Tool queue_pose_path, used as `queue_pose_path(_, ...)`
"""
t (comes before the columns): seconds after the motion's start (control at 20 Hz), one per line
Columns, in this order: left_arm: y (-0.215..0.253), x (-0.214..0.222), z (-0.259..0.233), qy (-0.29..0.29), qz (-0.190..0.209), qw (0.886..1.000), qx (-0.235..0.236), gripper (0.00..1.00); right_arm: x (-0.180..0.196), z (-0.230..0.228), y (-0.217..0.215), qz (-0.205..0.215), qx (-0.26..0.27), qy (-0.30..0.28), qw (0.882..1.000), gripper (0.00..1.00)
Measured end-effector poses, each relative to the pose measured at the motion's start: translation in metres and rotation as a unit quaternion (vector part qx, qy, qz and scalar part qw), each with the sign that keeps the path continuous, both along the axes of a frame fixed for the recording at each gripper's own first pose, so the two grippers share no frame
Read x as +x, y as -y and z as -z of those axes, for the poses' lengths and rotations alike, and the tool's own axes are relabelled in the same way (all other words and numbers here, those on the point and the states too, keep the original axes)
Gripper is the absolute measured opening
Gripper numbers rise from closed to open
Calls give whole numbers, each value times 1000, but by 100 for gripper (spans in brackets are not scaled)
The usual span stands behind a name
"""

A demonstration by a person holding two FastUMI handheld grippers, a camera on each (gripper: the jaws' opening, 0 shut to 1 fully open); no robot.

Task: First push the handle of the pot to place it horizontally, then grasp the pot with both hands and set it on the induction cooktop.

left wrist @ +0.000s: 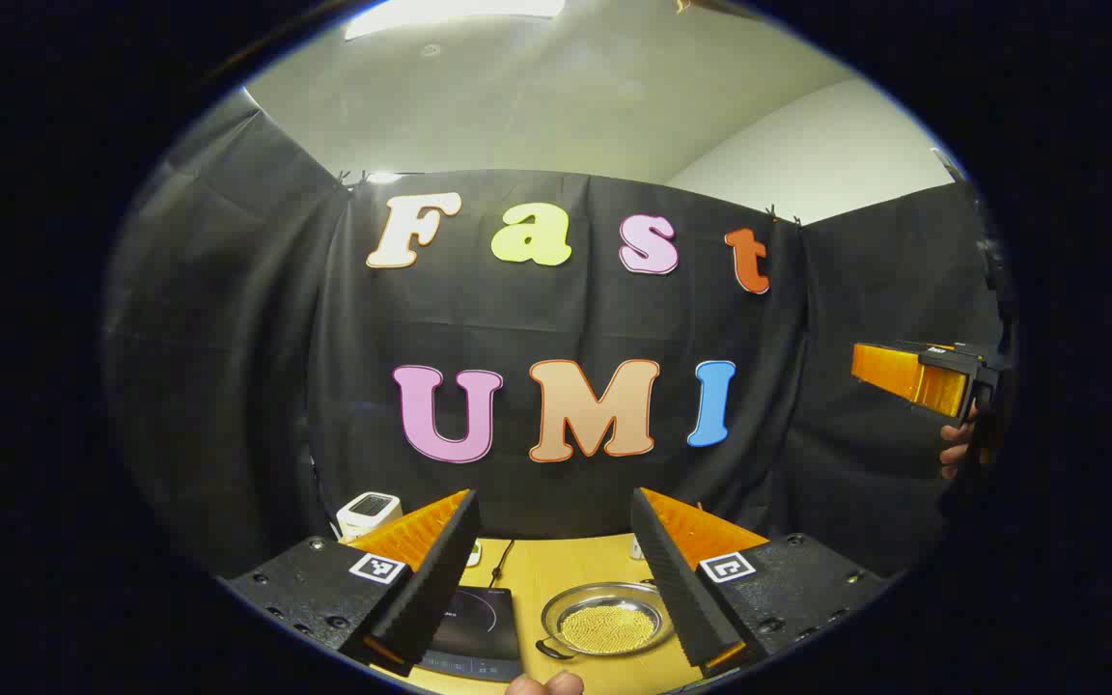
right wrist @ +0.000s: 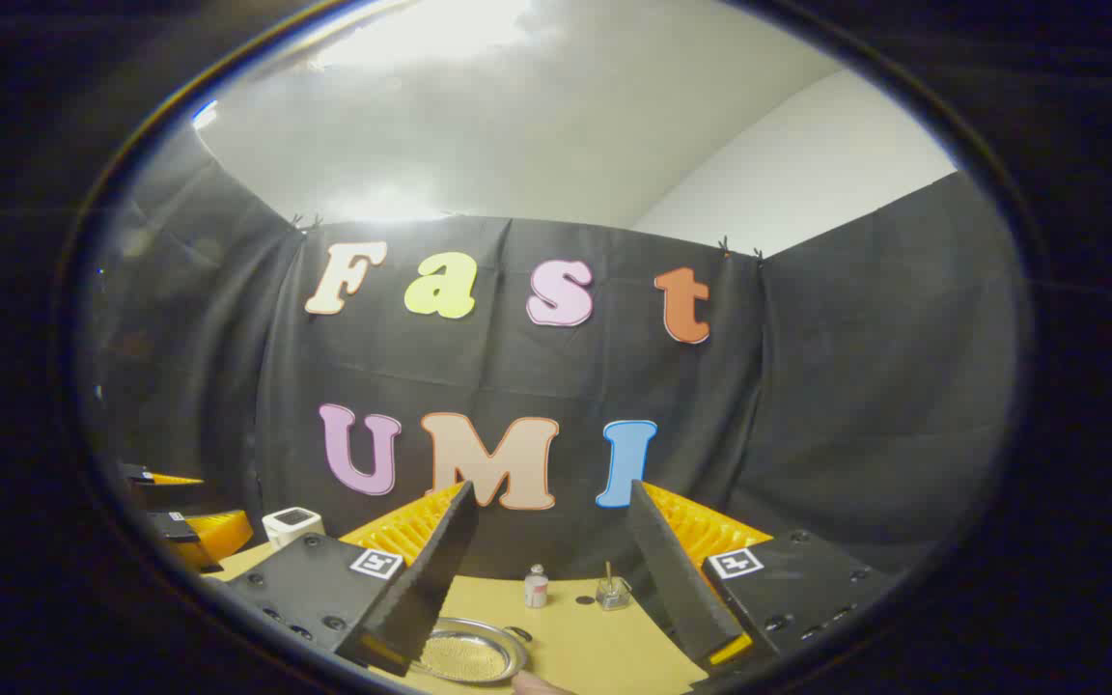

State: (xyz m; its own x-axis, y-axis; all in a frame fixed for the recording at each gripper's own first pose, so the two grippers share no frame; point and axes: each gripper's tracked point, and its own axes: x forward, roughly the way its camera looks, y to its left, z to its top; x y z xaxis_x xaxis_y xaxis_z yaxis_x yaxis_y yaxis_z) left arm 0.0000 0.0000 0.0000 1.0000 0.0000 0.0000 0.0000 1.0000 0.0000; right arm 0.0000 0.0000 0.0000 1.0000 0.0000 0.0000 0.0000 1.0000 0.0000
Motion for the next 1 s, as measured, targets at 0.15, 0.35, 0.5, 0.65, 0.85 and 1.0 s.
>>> queue_pose_path(0.15, -4, -4, 1, -4, -5, 1000, 4, 92, -1, 3, -5, -5, 17, -8, 1000, 98)
queue_pose_path(0.35, -14, -6, 0, -6, -16, 1000, 12, 95, 3, 11, -11, -11, 23, -15, 1000, 99)
queue_pose_path(0.5, -23, -4, -1, -7, -25, 1000, 16, 92, 3, 13, -19, -15, 23, -18, 999, 98)
queue_pose_path(0.65, -27, -5, 2, -10, -30, 999, 15, 92, 3, 17, -25, -20, 20, -25, 999, 99)
queue_pose_path(0.85, -32, -5, 3, -11, -32, 999, 15, 92, 4, 17, -32, -23, 19, -25, 999, 99)
queue_pose_path(1.0, -37, -6, 0, -6, -34, 999, 22, 92, 7, 23, -40, -28, 24, -32, 999, 92)
